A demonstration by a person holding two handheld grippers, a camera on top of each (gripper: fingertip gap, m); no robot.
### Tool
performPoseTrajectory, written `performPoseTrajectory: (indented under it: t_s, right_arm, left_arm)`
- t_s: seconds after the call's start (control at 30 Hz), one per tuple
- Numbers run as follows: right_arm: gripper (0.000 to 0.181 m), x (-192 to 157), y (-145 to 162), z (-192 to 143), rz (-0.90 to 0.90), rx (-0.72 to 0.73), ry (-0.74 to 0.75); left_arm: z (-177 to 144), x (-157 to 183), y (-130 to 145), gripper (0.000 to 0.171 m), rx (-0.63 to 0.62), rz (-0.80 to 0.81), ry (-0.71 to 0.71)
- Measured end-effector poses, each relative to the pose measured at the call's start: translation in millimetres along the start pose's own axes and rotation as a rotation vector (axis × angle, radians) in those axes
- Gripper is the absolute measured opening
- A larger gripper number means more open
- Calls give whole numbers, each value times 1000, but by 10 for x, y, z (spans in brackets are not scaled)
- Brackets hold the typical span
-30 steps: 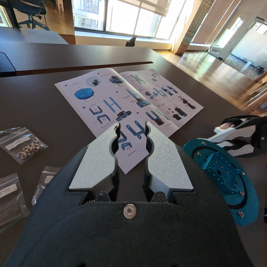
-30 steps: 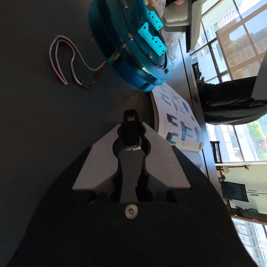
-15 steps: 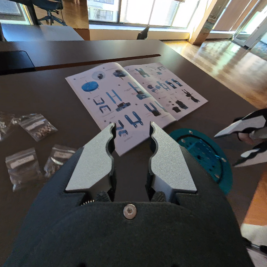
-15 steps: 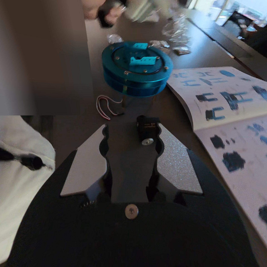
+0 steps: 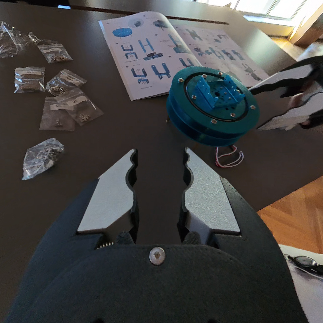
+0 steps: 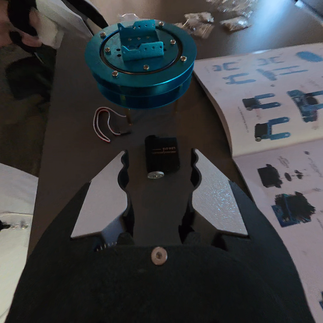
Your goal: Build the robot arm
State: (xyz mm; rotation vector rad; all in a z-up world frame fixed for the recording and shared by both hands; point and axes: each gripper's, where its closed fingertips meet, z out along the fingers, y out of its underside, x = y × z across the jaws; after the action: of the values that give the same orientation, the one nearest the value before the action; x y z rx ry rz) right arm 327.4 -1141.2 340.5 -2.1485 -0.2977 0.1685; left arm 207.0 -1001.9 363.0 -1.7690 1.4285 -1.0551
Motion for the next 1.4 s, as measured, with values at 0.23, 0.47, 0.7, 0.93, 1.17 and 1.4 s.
performPoseTrajectory:
  t_s: [0.23,0.47,0.7,0.93,1.17,1.4]
  right_arm:
    - [43,37,119,117,-34,-76,-49]
    - [41,216,91,-10,-394,-144,269]
    - [40,276,-110,-131,-491,-94,416]
    - [39,662,-529,-224,-605,-50,490]
    - [38,1152,-843,-53,-542,128,410]
    - [38,1370,-815,210,-554,182,319]
  left_arm:
    - [30,12,3,50,27,6,14]
    - [88,-129,-356,47,95,90,84]
    - [324,-222,-822,43,132,172,219]
    - [779,-140,-1405,47,100,209,442]
    - [1253,245,-1688,47,22,294,746]
    - [1750,444,-1578,42,-163,-70,957]
